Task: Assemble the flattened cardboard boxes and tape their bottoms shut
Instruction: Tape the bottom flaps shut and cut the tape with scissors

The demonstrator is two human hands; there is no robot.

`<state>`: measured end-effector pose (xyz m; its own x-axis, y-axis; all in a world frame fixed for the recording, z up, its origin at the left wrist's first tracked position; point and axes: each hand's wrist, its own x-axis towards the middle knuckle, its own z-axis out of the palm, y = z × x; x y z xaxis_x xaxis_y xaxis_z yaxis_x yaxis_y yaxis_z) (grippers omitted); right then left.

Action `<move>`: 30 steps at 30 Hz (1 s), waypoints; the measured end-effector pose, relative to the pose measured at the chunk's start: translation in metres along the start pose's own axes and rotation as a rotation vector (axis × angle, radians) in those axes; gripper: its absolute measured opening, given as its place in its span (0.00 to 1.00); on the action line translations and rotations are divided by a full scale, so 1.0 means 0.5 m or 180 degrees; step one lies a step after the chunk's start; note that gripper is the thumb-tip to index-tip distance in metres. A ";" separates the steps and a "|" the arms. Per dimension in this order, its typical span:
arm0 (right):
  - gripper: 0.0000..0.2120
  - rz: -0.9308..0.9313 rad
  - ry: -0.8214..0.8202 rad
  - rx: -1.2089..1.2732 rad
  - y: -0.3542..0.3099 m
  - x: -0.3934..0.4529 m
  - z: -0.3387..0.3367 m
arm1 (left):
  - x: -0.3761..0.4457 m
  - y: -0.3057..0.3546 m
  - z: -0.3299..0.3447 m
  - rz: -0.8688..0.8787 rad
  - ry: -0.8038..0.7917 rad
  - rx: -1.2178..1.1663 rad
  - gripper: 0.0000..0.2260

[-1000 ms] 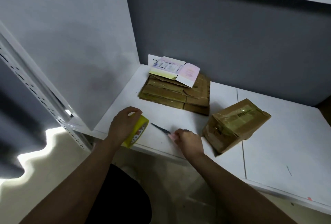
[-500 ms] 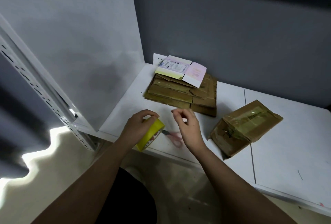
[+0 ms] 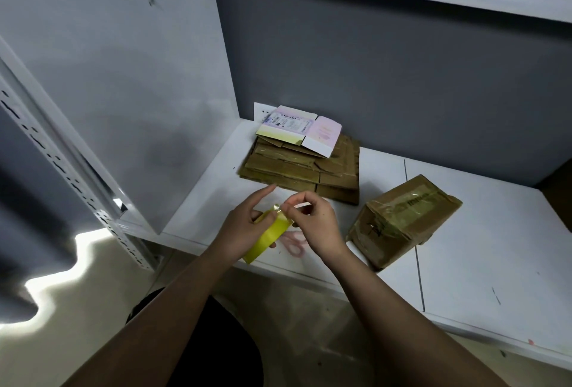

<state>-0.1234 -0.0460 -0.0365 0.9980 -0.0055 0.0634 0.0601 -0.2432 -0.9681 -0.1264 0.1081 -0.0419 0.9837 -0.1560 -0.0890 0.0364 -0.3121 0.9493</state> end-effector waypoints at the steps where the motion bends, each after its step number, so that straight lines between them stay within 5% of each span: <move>1: 0.01 0.0002 -0.0002 0.0028 0.000 -0.002 -0.002 | 0.001 -0.001 0.002 0.0009 0.0004 0.0077 0.22; 9: 0.15 -0.0181 -0.0003 0.0168 -0.007 -0.016 0.001 | 0.007 -0.019 0.005 0.0183 0.0068 -0.0056 0.20; 24: 0.03 -0.0823 0.0300 -0.1119 0.002 -0.009 0.005 | 0.010 -0.022 0.016 0.0209 0.0069 -0.0175 0.18; 30: 0.03 -0.0460 0.0095 -0.0758 0.010 0.009 0.020 | 0.011 -0.022 0.007 0.0141 0.0150 -0.0133 0.18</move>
<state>-0.1182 -0.0375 -0.0435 0.9781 0.0180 0.2072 0.1917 -0.4646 -0.8645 -0.1221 0.1074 -0.0539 0.9917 -0.1241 -0.0332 -0.0011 -0.2665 0.9638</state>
